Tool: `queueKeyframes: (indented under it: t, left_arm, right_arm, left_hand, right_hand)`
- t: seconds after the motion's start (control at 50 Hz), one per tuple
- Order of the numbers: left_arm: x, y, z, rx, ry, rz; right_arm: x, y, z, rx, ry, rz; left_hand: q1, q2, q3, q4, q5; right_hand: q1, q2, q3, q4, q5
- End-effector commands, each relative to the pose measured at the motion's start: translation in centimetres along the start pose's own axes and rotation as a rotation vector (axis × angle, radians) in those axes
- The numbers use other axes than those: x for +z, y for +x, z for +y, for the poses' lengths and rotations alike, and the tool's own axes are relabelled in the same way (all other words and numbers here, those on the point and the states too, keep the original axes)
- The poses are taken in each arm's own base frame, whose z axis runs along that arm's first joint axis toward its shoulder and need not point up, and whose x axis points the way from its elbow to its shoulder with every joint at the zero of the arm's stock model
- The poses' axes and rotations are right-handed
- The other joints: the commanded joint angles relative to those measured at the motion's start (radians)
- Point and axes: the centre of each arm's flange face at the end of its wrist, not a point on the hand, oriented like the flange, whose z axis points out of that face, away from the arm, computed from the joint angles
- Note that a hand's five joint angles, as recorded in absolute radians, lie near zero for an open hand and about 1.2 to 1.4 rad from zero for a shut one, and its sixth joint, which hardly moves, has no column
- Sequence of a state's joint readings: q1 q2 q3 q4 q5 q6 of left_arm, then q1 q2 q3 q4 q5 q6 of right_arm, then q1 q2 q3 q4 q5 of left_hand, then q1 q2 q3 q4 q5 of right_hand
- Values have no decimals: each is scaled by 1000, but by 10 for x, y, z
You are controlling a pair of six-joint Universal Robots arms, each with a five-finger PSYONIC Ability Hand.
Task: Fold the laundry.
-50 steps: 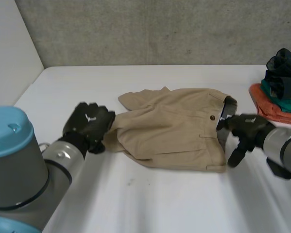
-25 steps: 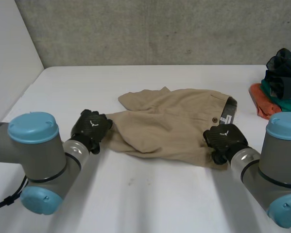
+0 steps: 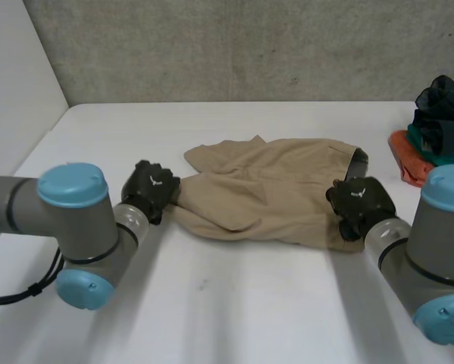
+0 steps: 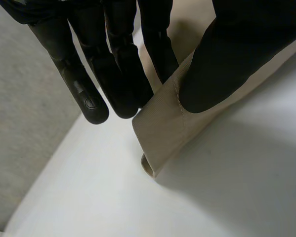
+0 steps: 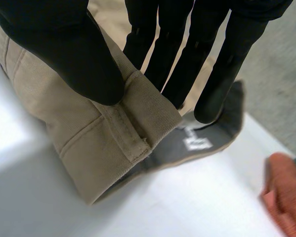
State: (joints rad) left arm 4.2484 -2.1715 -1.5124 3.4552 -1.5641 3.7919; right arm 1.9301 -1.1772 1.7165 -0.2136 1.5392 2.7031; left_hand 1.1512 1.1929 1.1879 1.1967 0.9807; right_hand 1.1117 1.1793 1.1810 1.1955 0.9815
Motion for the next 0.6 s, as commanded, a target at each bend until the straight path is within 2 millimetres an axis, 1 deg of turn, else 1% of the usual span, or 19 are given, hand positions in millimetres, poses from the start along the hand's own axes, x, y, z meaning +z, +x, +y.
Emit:
queueKeyframes:
  t: [0.02,0.06,0.08,0.1,0.14,0.16,0.18,0.22,0.24,0.26,0.32,0.4,0.46,0.48,0.5,0.54,0.56,0.6]
  left_arm:
    - [-59,-38,-56,-5,100,-68]
    - [-77,-43,-68,-2,121,-72]
    - [-86,-46,-75,-1,129,-71]
    - [-104,-51,-87,-1,142,-67]
    - [-123,-55,-96,0,141,-55]
    - [-132,-57,-100,1,138,-49]
    - [-149,-61,-105,0,125,-39]
    - [-165,-65,-110,-4,114,-27]
    - [-171,-67,-112,-6,111,-24]
    - [-183,-68,-116,-16,104,-11]
    - [-195,-69,-119,-37,98,4]
    - [-196,-65,-113,-52,75,26]
    - [-186,-54,-100,-49,15,68]
    - [-181,-50,-95,-48,-7,83]
    - [-170,-43,-87,-47,-48,112]
    - [-156,-35,-77,-46,-87,139]
    - [-142,-30,-71,-47,-101,147]
    - [-126,-26,-68,-46,-97,142]
  right_arm:
    - [-18,23,-47,-128,92,53]
    - [-24,27,-59,-177,104,60]
    - [-31,31,-70,-225,107,65]
    - [-34,33,-75,-245,106,66]
    - [-40,37,-83,-280,96,64]
    - [-47,40,-90,-306,81,54]
    - [-50,41,-94,-315,73,47]
    - [-57,43,-100,-323,55,35]
    - [-64,46,-107,-327,38,22]
    - [-68,47,-109,-331,30,15]
    - [-82,49,-113,-336,-21,-24]
    - [-88,47,-111,-356,-63,-64]
    - [-86,46,-108,-368,-76,-68]
    - [-81,45,-105,-365,-82,-72]
    - [-77,43,-101,-360,-90,-78]
    - [-63,39,-92,-358,-107,-90]
    - [-46,35,-80,-356,-125,-97]
    - [-31,31,-72,-356,-123,-93]
  left_hand:
    - [245,203,208,200,241]
    - [245,203,208,200,241]
    - [245,203,208,200,241]
    - [245,203,208,200,241]
    - [245,203,208,200,241]
    - [245,203,208,200,241]
    - [245,203,208,200,241]
    - [245,203,208,200,241]
    - [245,203,208,200,241]
    - [245,203,208,200,241]
    - [245,203,208,200,241]
    - [245,203,208,200,241]
    - [245,203,208,200,241]
    - [245,203,208,200,241]
    - [245,203,208,200,241]
    - [245,203,208,200,241]
    - [245,203,208,200,241]
    - [245,203,208,200,241]
  right_hand:
    - [285,217,215,201,240]
    - [285,217,215,201,240]
    - [285,217,215,201,240]
    - [285,217,215,201,240]
    - [285,217,215,201,240]
    - [285,217,215,201,240]
    - [285,217,215,201,240]
    - [285,217,215,201,240]
    - [285,217,215,201,240]
    - [285,217,215,201,240]
    - [285,217,215,201,240]
    - [285,217,215,201,240]
    - [285,217,215,201,240]
    - [285,217,215,201,240]
    - [285,217,215,201,240]
    - [285,217,215,201,240]
    - [285,217,215,201,240]
    - [285,217,215,201,240]
